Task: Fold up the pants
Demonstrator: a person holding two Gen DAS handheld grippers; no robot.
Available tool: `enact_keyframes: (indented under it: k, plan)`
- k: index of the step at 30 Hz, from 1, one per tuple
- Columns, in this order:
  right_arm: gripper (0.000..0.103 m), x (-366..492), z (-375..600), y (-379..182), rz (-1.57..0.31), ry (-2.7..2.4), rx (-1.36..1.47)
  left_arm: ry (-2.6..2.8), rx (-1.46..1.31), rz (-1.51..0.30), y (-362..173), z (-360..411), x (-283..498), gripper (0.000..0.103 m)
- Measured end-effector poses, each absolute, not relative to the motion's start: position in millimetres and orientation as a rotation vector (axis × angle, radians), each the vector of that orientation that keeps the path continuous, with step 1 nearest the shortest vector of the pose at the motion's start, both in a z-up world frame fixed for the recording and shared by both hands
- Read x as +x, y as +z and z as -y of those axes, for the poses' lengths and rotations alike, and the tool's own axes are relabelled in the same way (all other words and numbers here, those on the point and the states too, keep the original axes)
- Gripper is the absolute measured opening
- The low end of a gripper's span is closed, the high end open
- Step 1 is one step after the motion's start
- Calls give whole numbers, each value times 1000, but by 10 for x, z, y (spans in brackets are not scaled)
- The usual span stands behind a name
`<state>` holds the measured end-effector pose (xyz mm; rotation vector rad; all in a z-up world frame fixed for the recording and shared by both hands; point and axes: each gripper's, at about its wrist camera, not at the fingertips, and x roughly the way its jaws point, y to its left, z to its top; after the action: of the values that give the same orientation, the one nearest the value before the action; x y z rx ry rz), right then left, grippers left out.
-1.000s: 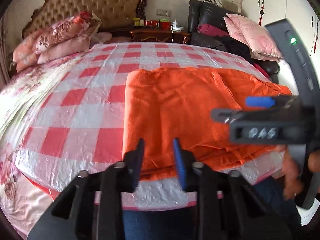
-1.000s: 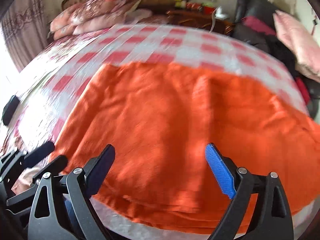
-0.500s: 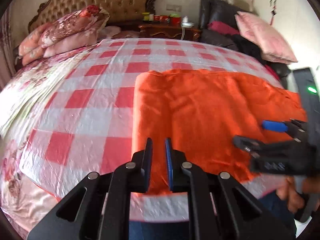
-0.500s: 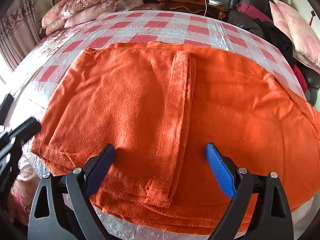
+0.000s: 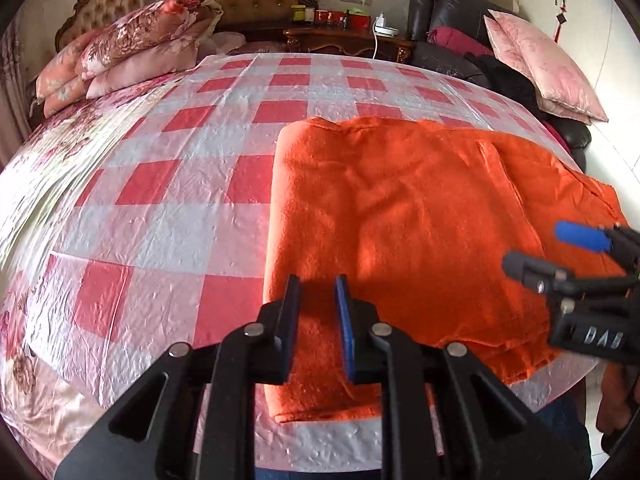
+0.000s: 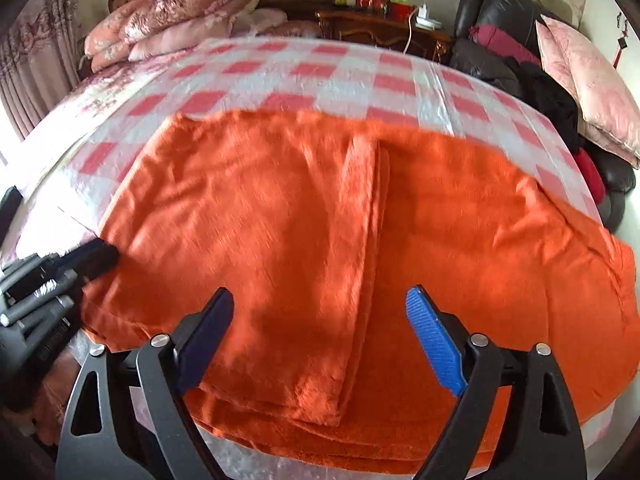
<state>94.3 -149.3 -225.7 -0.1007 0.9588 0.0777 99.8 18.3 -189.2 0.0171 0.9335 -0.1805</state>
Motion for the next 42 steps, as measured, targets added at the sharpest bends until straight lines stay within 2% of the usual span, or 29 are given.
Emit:
enact_keyframes:
  k: [1,4,5,7,17,30,35,38,42]
  plan:
    - [79,966,1481,-2243,-956,80,-100,-182,17,-933,-1895,-176,1001,23]
    - [63,1047,1457,-2305,-982,83,-100,-185,-24,-932,-1864,-203,984,29]
    - [60,1063,1461,-2342,-998,83,-95,-182,-49,-924,-1833,-241,961,31]
    - [60,1060,1469,-2360,-1000,87,-90,-171,-83,-909,-1774,-328,897,43]
    - [60,1028,1463,-2380,-983,84,-87,-248,-489,-1027,-1922,-880,725,42]
    - [62,1021,1470,-2389,-983,83,-81,-449,-1111,-1071,-2362,-1216,717,41]
    - [62,1024,1476,-2389,-983,81,-81,-480,-1093,-1067,-2291,-1107,832,41]
    - [62,1025,1477,-2392,-985,86,-82,-418,-988,-1063,-2180,-1095,845,41]
    - [63,1030,1481,-2391,-984,86,-77,-464,-1070,-1082,-2266,-1110,818,41]
